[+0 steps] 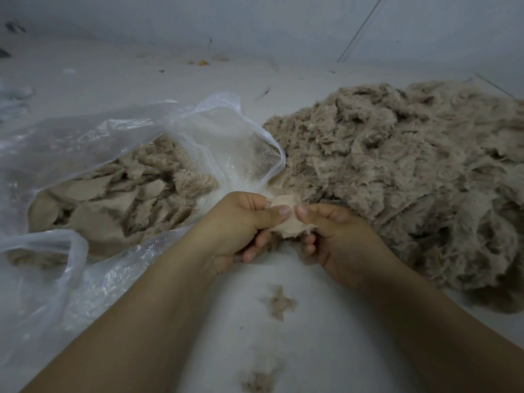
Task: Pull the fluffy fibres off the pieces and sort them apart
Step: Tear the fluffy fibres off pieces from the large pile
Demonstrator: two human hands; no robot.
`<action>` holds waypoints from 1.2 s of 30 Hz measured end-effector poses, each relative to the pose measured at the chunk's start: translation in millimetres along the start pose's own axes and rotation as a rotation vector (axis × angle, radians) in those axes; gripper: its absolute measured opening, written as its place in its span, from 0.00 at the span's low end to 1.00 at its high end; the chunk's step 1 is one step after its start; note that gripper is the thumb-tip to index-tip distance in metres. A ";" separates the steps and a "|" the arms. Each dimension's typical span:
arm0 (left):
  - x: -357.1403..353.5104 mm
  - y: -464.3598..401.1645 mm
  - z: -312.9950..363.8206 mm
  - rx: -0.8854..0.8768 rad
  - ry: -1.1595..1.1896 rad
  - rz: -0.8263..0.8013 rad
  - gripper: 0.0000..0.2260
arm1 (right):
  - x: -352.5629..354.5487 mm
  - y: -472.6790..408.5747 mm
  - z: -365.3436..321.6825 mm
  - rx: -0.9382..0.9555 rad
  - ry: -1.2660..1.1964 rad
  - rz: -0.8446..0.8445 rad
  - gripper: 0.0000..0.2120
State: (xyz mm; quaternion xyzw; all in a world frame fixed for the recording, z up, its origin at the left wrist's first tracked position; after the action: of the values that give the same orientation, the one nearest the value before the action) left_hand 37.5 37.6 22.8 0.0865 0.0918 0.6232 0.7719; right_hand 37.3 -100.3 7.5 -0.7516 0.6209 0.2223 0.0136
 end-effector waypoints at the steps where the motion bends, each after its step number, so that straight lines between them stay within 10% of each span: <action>1: 1.9 -0.7 0.2 -0.001 0.036 0.040 0.11 | 1.3 -0.6 -0.1 -0.001 -0.035 0.021 0.09; 8: 39.3 -4.5 18.7 -0.255 0.584 0.459 0.16 | 4.7 -2.8 -0.8 -0.035 -0.179 0.065 0.10; 16: -3.8 -5.5 5.4 -0.323 -0.891 0.303 0.09 | 4.6 -1.7 -0.7 -0.066 -0.136 0.076 0.10; 29: -9.2 3.1 15.7 -0.303 0.023 0.059 0.20 | 4.0 -1.8 -1.4 -0.104 -0.159 0.099 0.08; 36: -8.7 -3.9 4.3 -0.236 -0.349 0.215 0.15 | 3.3 -2.9 0.7 -0.117 -0.139 0.090 0.07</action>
State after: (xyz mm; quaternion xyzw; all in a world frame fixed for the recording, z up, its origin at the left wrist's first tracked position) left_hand 40.5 28.2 26.3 0.1114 -0.1265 0.6837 0.7100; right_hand 40.2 -102.5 5.0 -0.7052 0.6375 0.3101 0.0029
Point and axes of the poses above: each hand's wrist, its own y-axis away from the middle knuckle, its own x-axis out of the back of the hand, z = x × y, the point moved 6 cm from there along -y, towards the middle knuckle, and after that the axes turned 4 degrees about z, right-handed, at the moved point
